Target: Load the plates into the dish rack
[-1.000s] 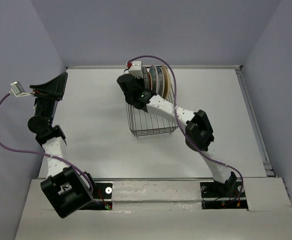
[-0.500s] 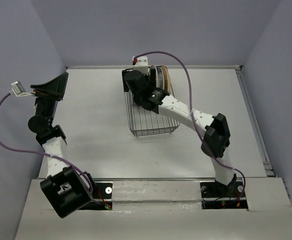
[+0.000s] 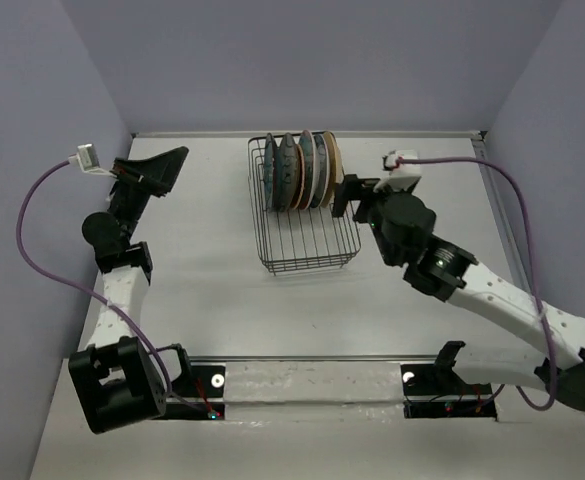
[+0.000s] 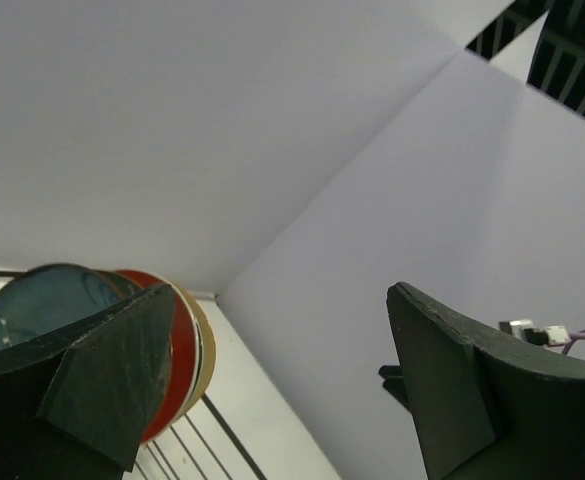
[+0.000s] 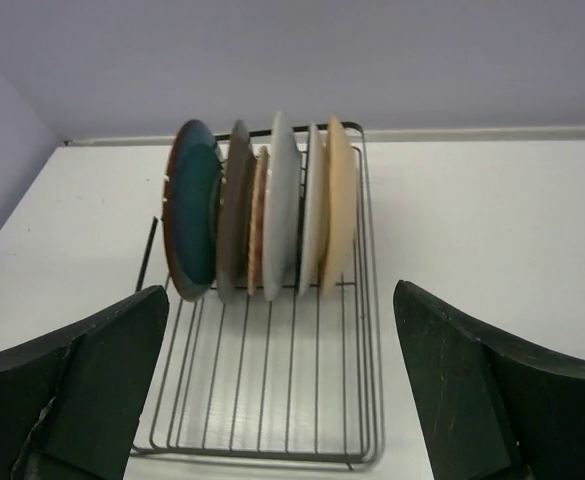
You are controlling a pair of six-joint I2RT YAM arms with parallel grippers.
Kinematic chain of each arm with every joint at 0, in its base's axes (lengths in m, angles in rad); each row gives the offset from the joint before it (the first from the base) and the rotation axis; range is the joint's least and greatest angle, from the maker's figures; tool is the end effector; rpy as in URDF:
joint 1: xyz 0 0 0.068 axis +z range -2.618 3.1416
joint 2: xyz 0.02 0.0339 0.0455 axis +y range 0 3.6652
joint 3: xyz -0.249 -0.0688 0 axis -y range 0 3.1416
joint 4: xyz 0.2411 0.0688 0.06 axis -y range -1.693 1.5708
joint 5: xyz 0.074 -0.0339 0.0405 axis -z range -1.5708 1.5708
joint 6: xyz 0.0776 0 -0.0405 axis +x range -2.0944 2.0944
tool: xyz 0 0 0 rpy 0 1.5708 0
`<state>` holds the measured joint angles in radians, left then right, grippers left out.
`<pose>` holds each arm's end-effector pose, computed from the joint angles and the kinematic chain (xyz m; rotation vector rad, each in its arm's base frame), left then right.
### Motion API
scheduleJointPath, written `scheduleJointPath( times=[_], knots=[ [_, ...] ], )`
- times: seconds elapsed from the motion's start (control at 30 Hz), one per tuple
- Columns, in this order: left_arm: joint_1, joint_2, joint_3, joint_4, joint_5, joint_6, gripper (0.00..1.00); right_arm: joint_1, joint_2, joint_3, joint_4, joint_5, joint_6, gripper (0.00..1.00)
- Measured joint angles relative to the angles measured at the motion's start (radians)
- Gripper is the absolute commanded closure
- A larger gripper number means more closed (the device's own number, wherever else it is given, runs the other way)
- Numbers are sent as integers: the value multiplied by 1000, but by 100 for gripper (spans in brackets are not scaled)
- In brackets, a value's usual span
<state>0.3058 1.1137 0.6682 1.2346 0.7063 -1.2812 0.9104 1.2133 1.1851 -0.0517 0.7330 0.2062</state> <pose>0.2509 0.0264 0.3816 -0.0679 1.0643 -1.1627 0.2292 0.2105 0.3894 -0.0189 1.6359 0.2521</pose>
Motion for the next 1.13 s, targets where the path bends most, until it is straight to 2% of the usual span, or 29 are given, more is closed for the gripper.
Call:
scheduleJointPath(
  times=[0.17,0.23,0.4,0.57,0.77,0.9,1.13],
  knots=[
    [-161,-59,55,-199,-7,191,1,-2,-370,-293,74,77,3,1],
    [-214,-126,67,-301,-40,293,1,-2,-488,-378,98,119,7,5],
    [-269,-342,61,-515,-147,490,1,-7,-682,-567,164,219,21,7],
    [-333,-600,25,-780,-366,702,1,-7,-705,-665,212,264,2,9],
    [-381,-687,-17,-1081,-588,872,1,-9,-645,-710,300,287,-16,8],
    [-425,-701,-56,-1196,-626,934,1,-15,-562,-736,354,290,-19,8],
    [-428,-698,-63,-1207,-615,959,1,-22,-472,-758,374,292,-14,8]
  ],
)
